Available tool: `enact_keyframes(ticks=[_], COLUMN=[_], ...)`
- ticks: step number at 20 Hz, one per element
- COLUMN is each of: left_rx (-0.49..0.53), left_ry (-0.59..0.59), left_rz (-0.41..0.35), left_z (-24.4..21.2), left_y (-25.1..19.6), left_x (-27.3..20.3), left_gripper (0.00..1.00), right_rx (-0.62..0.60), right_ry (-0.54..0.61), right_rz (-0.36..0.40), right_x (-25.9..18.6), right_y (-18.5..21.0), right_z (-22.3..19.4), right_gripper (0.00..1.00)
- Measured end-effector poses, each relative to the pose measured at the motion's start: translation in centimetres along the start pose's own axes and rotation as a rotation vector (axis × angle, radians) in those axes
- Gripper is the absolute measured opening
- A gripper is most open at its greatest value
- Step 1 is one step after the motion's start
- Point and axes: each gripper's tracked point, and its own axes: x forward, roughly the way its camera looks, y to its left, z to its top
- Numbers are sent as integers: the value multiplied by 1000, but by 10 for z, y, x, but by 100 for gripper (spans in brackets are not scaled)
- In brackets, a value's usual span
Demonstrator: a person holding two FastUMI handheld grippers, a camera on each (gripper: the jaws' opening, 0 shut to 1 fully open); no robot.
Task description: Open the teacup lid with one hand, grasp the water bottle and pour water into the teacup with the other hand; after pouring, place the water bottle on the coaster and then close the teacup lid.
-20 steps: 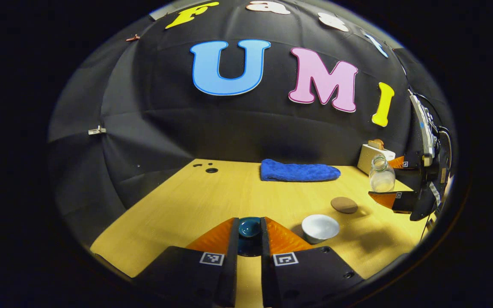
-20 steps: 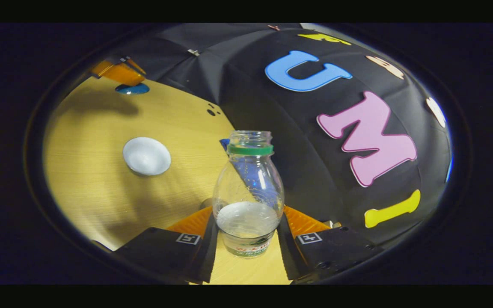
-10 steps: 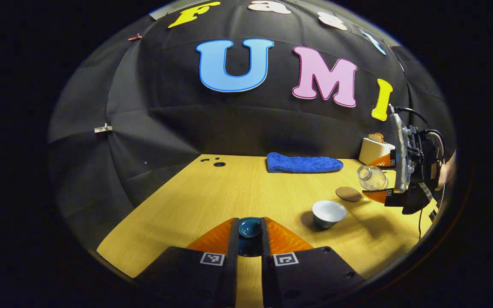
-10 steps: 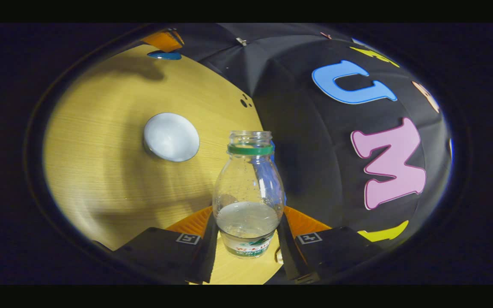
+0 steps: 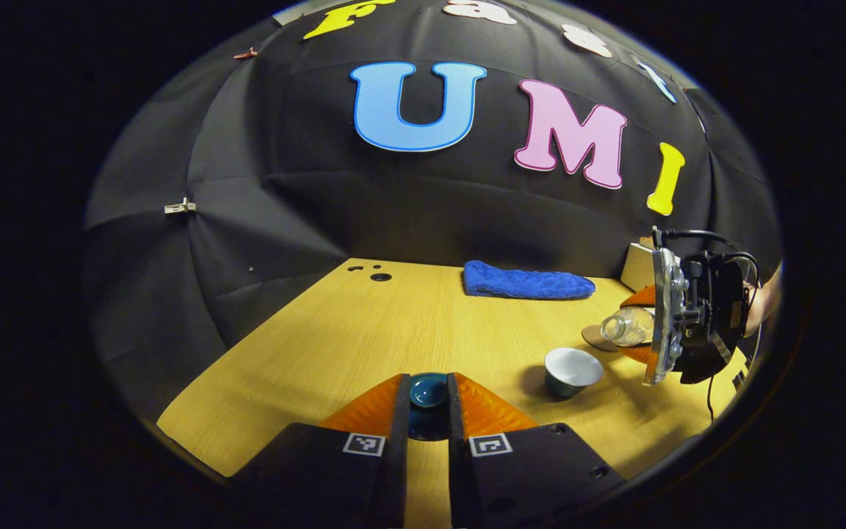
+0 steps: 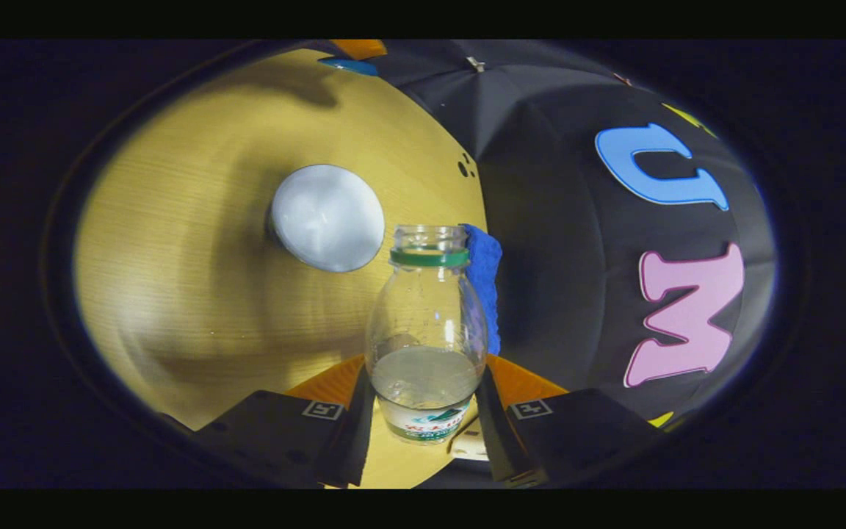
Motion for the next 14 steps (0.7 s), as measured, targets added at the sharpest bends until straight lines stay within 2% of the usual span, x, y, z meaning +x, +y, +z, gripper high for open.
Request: enact_keyframes(ticks=[1, 3, 4, 5, 7, 8, 9, 10, 13, 14], left_rx=[-3, -8, -10, -12, -15, -19, -23, -26, -24, -23], left_ry=[4, 9, 12, 15, 21, 24, 27, 28, 33, 32], left_rz=[2, 10, 13, 17, 25, 26, 28, 29, 30, 29], left_z=[-1, -3, -6, -7, -10, -11, -12, -13, -15, -15], left_y=[3, 7, 9, 12, 15, 16, 17, 17, 18, 17], left_x=[0, -1, -2, -2, -5, -5, -5, -6, -7, -7], left_gripper=[27, 27, 24, 27, 31, 24, 27, 27, 27, 24], right_rx=[-16, -48, -66, -85, -121, -140, -164, -188, -233, -247], right_ry=[-6, -7, -5, -2, 3, 3, 2, -1, -5, -7], right_rz=[5, 18, 25, 28, 30, 29, 27, 26, 23, 21], right_x=[0, 0, 3, 6, 7, 8, 8, 9, 8, 8], right_y=[1, 5, 6, 6, 3, 2, 1, -1, -4, -4], right_z=[2, 4, 5, 6, 4, 4, 5, 5, 6, 7], right_gripper=[63, 70, 63, 66, 66, 66, 63, 66, 66, 66])
